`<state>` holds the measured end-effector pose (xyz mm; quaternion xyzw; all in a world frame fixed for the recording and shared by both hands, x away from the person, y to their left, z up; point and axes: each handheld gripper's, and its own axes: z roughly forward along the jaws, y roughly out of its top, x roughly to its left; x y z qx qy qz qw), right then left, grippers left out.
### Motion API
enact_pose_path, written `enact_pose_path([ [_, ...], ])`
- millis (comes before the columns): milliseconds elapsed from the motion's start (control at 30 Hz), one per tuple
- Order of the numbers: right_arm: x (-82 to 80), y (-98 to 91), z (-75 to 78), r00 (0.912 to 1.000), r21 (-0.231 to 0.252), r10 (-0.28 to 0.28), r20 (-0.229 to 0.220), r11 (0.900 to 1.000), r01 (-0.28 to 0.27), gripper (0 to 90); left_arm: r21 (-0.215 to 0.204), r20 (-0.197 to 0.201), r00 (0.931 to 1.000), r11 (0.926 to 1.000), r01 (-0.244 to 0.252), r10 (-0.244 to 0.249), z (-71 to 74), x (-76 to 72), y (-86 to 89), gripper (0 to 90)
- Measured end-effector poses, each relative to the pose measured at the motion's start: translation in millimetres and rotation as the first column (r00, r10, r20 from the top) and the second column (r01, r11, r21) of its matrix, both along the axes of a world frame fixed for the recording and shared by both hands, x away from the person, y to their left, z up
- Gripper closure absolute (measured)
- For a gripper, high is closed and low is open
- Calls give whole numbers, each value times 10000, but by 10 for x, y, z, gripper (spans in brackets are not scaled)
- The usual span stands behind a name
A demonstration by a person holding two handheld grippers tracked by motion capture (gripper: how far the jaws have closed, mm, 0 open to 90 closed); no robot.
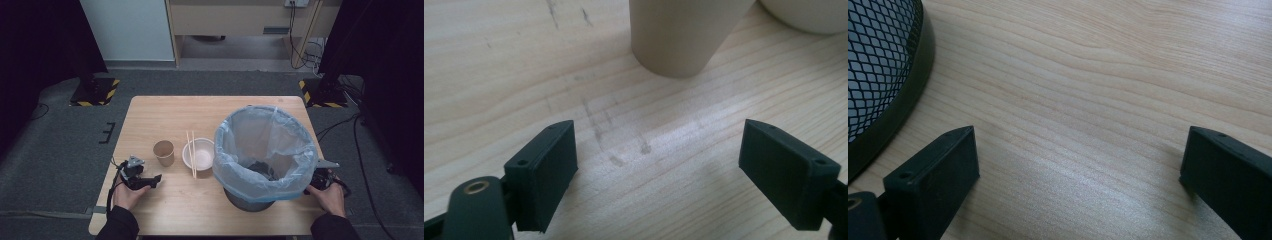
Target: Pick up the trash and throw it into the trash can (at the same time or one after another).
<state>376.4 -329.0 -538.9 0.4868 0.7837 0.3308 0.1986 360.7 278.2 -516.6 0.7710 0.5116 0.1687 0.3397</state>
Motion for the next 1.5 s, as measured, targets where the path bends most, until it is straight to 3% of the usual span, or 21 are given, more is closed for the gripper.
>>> enact_pose_path([
  [67,-2,-2,0,10000,10,-25,5,10000,25,31,-38,143,9999,10000,-36,36,34,-6,8,159],
  [167,-9,-16,3,9999,63,-141,71,9999,140,51,-736,580,9982,9970,223,-181,179,-27,28,148],
  [400,-16,-15,2,9997,22,-215,75,9998,215,52,-1053,975,9950,9944,-118,221,345,-78,112,140],
  [600,-16,-14,2,9998,2,-166,77,9999,166,48,-1116,1548,9873,9936,-177,350,491,-104,115,139],
  [800,-18,-14,3,9998,-10,-173,60,9998,173,48,-1581,2128,9763,9874,-51,392,646,-108,85,171],
  [1100,-18,-11,3,9998,-15,-192,57,9998,192,47,-1714,3085,9500,9852,53,486,874,33,-14,186],
  [1267,-20,-6,1,9998,7,-208,73,9998,208,47,-1697,3187,9471,9853,174,381,899,156,-84,189],
  [1500,-21,-5,1,9997,-2,-215,75,9998,215,47,-1638,3040,9511,9865,-47,550,819,384,-155,225],
])
